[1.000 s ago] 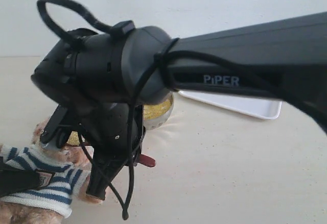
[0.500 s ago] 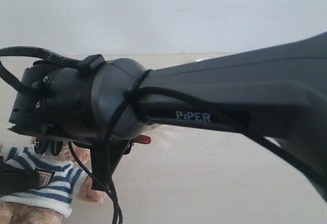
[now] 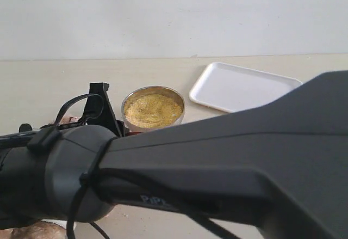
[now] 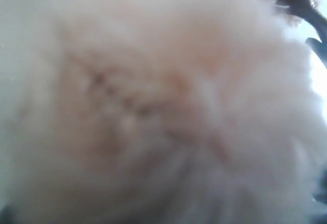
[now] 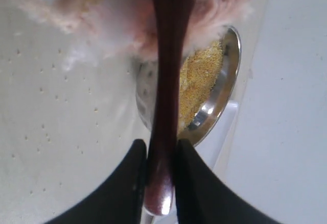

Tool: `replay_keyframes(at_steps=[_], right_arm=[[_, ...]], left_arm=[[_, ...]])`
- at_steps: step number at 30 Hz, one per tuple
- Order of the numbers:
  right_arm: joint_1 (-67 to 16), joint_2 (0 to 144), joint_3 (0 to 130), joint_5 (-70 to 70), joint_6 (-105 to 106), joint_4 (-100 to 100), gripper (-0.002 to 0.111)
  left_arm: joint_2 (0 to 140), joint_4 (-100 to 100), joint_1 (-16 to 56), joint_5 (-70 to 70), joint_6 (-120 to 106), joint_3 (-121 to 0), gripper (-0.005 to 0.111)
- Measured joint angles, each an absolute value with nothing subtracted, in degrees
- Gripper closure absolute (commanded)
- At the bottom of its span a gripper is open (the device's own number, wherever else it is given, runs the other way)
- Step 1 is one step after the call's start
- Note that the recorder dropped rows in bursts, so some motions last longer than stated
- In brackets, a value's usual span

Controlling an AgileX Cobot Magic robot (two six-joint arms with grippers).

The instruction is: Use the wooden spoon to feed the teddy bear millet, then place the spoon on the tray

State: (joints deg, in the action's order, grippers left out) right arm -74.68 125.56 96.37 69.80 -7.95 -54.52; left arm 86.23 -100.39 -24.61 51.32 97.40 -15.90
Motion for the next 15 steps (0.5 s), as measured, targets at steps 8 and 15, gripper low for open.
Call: replay_keyframes(at_steps=[8, 15], right_arm=[[-75.91, 125.56, 95.36, 69.8, -10.16, -55.38, 0.107], [-75.91, 124.84, 91.18, 69.7, -13.7, -55.91, 0.107]], left_arm=[[86.23, -100.39, -24.61, 51.32, 97.4, -15.9, 0.101], [86.23, -100.6, -24.61, 51.32, 97.4, -15.79, 0.101]])
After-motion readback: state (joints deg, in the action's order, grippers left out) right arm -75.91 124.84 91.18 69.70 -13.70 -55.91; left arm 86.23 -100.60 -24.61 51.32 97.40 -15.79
